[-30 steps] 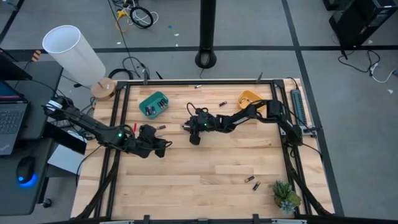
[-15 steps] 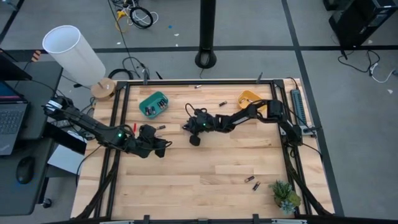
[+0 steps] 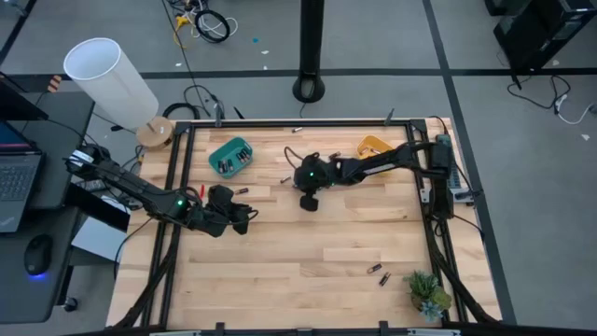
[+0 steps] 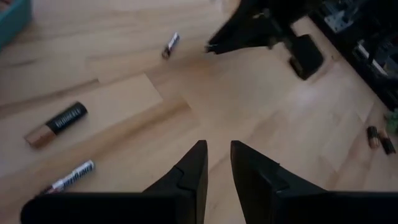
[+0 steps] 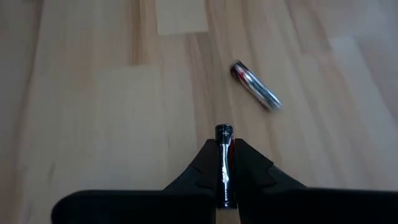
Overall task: Sort batteries
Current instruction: Put the silver battery into the yellow bin
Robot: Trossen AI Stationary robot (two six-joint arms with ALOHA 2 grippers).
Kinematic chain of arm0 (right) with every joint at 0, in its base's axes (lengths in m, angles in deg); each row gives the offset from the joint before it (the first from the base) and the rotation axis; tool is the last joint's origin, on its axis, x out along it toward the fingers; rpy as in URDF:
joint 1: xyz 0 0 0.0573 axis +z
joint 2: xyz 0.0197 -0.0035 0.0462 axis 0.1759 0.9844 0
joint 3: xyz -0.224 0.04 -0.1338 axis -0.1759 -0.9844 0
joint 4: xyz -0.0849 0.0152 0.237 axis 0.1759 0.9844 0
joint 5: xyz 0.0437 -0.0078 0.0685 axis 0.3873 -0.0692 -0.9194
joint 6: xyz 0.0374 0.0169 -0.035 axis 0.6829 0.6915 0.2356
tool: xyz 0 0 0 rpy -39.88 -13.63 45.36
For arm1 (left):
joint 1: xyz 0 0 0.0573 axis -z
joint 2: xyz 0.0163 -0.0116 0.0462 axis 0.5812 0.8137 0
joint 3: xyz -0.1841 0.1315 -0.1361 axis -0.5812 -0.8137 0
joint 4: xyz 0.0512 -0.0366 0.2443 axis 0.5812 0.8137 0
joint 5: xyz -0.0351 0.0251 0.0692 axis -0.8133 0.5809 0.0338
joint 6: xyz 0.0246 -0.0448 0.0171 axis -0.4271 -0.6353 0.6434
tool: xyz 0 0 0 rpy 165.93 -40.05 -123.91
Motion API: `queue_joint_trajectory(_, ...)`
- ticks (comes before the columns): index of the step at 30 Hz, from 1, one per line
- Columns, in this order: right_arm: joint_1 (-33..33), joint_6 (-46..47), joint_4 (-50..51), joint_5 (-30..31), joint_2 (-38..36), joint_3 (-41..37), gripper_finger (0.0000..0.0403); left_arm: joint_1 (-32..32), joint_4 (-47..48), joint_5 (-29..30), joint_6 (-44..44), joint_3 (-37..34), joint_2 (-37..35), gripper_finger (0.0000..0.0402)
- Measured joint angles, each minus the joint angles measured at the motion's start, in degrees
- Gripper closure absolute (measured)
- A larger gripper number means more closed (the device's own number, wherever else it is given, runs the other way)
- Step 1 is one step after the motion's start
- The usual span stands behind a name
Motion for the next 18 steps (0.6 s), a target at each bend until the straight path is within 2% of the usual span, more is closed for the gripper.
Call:
queue_joint_trajectory(8,-4.9,-1.0,17.2,1.3,-11.7,0.2,0.0376,-0.1,0.0,5.2,1.7,0.0,0.0,0.0321)
queue_joint_trajectory(14,-10.4,5.7,37.4,10.2,-20.3,0.2,0.0365,-0.1,0.0,7.1,2.3,0.0,0.0,0.0321)
queue_joint_trajectory(18,-14.3,9.6,49.4,13.8,-24.6,0.2,0.0366,-0.1,0.1,7.2,2.8,0.0,0.0,0.0321)
